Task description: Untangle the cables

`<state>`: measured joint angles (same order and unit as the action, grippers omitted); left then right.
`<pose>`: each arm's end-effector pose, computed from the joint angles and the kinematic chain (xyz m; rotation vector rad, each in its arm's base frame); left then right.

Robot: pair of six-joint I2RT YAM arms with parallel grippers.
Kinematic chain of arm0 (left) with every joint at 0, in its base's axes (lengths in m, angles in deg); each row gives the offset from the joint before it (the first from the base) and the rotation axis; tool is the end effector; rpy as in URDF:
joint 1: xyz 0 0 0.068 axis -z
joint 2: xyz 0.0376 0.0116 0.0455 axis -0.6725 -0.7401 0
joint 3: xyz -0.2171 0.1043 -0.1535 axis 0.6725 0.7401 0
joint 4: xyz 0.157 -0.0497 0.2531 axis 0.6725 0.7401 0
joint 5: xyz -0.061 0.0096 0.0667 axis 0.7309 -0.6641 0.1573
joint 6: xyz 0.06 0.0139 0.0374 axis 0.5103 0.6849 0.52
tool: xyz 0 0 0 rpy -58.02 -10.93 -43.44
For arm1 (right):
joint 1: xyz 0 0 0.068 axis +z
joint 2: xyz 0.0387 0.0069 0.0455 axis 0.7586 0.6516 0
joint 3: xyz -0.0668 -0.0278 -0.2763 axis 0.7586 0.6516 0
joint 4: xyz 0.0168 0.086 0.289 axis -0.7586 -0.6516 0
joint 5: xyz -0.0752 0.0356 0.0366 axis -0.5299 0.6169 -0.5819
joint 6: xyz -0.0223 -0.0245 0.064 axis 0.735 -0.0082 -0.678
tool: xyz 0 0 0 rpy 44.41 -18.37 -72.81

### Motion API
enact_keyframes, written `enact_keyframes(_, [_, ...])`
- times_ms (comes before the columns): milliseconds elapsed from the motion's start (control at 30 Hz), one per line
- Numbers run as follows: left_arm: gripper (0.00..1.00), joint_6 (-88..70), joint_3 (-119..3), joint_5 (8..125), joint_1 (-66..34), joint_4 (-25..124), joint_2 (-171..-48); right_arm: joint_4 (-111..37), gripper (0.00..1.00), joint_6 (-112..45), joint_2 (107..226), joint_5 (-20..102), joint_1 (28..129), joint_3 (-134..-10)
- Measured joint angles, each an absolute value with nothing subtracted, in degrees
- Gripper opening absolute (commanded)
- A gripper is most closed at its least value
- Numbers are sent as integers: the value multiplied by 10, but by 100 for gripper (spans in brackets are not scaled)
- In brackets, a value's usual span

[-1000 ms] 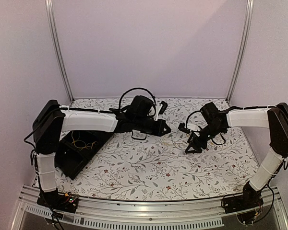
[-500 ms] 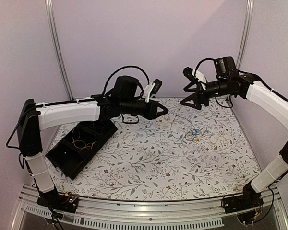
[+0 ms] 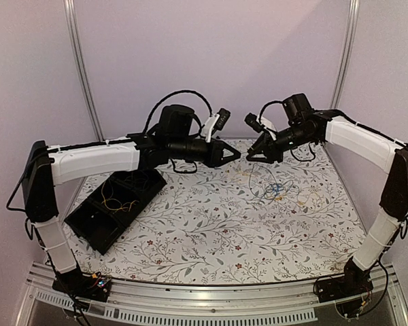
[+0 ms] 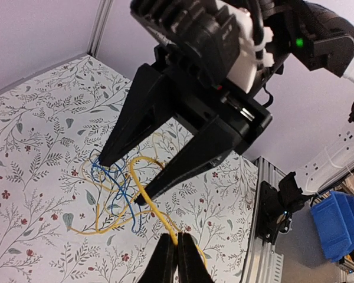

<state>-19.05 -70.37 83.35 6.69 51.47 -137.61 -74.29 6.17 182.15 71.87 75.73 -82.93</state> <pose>0.3084 -0.3928 0.2994 0.8067 1.9218 -1.2098 0.3666 0.2232 0.3064 -1.3941 1.8250 0.7388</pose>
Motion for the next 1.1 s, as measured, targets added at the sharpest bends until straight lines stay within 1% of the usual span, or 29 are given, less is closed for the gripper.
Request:
enact_keyframes(33, [28,-191,-704,832,67,514,-1376,-746,0,58,1830,724,758,-836])
enact_keyframes(67, [38,-191,-704,829,67,513,-1376,-747,0,58,1839,730,758,-844])
enact_keyframes(100, [42,-192,-704,820,67,511,-1376,-749,0,54,1845,733,758,-849])
enact_keyframes(133, [43,-200,-702,809,67,505,-1376,-752,0,51,1848,737,758,-854])
enact_keyframes(233, [43,-223,-697,776,66,458,-1388,-761,0,42,1847,752,758,-863])
enact_keyframes(333, [40,-263,-712,759,64,377,-1445,-763,0,26,1834,761,759,-868])
enact_keyframes(467, [30,-334,-797,805,63,233,-1572,-782,0,6,1806,695,731,-868])
enact_keyframes(633, [25,-399,-924,850,70,108,-1698,-791,0,-11,1764,626,707,-868])
enact_keyframes(700, [23,-414,-967,857,75,78,-1729,-797,0,-13,1749,610,704,-871])
enact_keyframes(767, [23,-423,-981,858,80,55,-1741,-808,0,-15,1738,601,703,-880])
enact_keyframes(833, [24,-427,-963,853,83,40,-1734,-812,0,-15,1729,604,704,-888])
enact_keyframes(867, [27,-427,-943,850,85,42,-1728,-805,0,-15,1725,618,707,-892])
enact_keyframes(933, [34,-422,-836,825,92,41,-1698,-787,0,-12,1710,653,725,-898])
enact_keyframes(1000, [39,-406,-723,808,94,41,-1670,-771,0,-8,1688,675,742,-892])
enact_keyframes(1033, [40,-395,-660,797,94,42,-1652,-761,0,-6,1677,686,746,-882])
enact_keyframes(1100, [40,-368,-571,775,96,62,-1611,-748,0,-6,1657,699,738,-858])
